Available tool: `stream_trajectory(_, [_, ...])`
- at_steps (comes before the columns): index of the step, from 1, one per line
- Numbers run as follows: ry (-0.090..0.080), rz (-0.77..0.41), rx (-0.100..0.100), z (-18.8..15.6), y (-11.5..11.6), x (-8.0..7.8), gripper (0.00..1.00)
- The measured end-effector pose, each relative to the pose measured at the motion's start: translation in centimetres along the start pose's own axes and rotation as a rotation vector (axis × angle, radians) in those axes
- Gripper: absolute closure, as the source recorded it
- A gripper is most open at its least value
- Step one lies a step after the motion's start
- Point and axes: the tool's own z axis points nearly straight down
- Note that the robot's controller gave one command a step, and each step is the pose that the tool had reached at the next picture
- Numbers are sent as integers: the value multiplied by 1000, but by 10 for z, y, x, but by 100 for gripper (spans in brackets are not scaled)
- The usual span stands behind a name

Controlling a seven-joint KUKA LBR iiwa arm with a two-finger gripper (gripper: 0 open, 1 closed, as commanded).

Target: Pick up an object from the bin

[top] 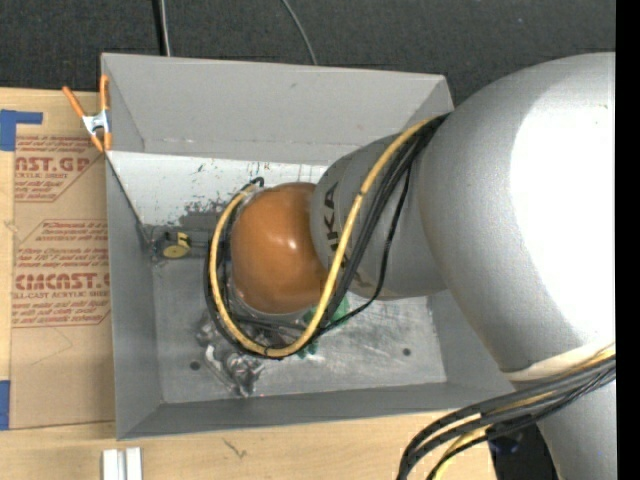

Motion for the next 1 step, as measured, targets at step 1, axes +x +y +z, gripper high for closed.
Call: stream_trajectory(1, [-11,-63,4,-171,8,-11,100])
